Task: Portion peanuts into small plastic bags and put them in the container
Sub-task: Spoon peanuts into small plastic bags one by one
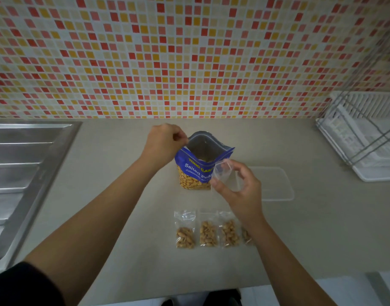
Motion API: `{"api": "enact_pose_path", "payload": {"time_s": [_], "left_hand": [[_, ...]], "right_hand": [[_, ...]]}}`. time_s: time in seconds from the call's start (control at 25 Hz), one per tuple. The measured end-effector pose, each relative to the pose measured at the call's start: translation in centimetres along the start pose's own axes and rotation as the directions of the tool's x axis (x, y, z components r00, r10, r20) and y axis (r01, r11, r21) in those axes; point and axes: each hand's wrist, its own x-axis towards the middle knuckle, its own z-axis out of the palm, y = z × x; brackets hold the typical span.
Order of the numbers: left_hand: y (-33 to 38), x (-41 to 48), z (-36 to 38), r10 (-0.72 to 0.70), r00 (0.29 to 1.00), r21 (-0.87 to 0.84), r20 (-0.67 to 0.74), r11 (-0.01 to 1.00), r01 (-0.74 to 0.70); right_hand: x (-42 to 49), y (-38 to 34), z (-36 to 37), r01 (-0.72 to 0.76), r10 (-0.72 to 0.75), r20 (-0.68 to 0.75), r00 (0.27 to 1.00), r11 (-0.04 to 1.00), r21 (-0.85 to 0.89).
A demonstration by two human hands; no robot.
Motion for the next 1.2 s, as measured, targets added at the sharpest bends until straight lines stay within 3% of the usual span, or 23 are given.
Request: {"api": "enact_pose_path", "payload": {"time_s": [0.16, 0.32, 0.52, 0.76, 0.96, 1.2], "left_hand": [[1.7, 0.4, 0.0, 0.06, 0.977, 0.343, 0.202, 0.93, -0.128], [2.0, 1.6, -0.2, -0.057, 0.946, 0.427, 0.32, 0.9, -0.09], [2.5, 2.3, -1.1, -0.007, 0.934, 0.538, 0.358, 0.819, -0.2], [4.1, 3.0, -1.2, 0.112, 0.942, 0.508, 0.315, 0.819, -0.267], [4.7, 3.6, 1.0, 0.048, 0.933, 0.233, 0.357, 0.962, -0.139], [4.1, 2.5, 2.7, -0.058, 0.97, 0.399, 0.236, 0.916, -0.042]], "right_hand": [[0.9, 0.1, -0.7, -0.03, 0.03, -0.026, 0.999, 0.999, 0.012], [1.8, 0.1, -0.8, -0.042, 0.042, 0.011, 0.999, 0.999, 0.007], [2.8, 0.0, -0.7, -0.064, 0.063, 0.048, 0.997, 0.998, 0.022], [3.5, -0.1, -1.0, -0.047, 0.047, 0.043, 0.998, 0.999, 0.0], [3.9, -0.1, -1.3, -0.036, 0.036, 0.031, 0.999, 0.999, -0.001], [4.2, 0.2, -1.6, -0.024, 0.024, 0.028, 0.999, 1.0, -0.009]]}}
